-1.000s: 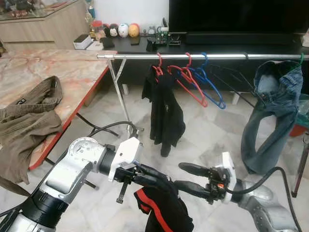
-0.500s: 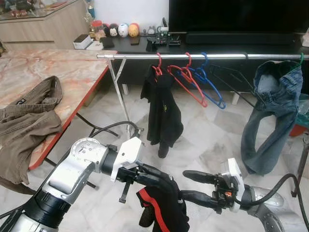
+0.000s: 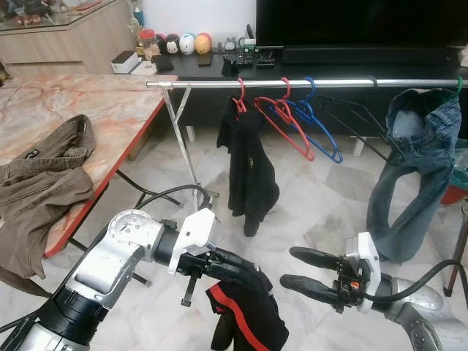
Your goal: Hang hanger
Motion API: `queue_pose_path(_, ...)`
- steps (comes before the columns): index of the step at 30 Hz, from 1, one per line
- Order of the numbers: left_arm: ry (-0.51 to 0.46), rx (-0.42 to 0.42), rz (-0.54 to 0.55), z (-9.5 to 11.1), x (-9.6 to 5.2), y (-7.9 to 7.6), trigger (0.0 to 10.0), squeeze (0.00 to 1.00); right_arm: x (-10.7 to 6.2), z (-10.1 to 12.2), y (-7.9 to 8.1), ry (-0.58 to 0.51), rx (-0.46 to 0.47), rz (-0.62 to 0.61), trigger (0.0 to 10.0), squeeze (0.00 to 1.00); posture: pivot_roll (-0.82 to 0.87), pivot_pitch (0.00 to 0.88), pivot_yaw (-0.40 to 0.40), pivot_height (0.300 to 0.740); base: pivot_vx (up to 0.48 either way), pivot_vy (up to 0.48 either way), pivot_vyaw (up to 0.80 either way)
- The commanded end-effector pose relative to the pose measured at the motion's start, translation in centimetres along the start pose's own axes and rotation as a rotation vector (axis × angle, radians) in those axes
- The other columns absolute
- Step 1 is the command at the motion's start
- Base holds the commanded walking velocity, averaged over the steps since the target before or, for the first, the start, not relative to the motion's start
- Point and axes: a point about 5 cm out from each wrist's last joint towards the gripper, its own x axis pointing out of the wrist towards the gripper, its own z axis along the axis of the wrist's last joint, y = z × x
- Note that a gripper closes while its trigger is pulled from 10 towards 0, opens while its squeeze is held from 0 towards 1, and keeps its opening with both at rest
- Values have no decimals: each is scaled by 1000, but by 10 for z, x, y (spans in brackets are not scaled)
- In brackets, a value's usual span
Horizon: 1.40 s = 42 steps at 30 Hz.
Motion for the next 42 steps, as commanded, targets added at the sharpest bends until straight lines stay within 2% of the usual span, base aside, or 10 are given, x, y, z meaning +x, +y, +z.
queue_pose_path(1,2,28,-8,4,0,2,10000,0,3,3,2,-15,-8,13,10000,16,47,32,100,740,0,0,0)
queue_pose_path(8,-1,31,2,4,1,3,10000,0,12,-5,18,8,32,125,10000,16,47,31,98,740,0,0,0)
queue_pose_path(13,-4,32,2,5,1,3,10000,0,16,-11,22,19,51,140,10000,16,49,34,97,740,0,0,0)
queue_pose_path(19,-5,33,4,6,1,3,10000,0,17,-16,19,40,48,103,10000,12,50,33,97,740,0,0,0)
queue_pose_path(27,-8,30,3,6,1,3,10000,0,6,-8,-3,11,-13,-71,10000,12,50,31,98,740,0,0,0)
queue_pose_path(36,-9,28,3,6,1,3,10000,0,6,-10,-1,5,1,-55,10000,16,51,33,98,740,0,0,0)
queue_pose_path(42,-6,31,8,6,0,3,10000,0,13,-15,11,9,44,29,10000,16,53,33,100,740,0,0,0)
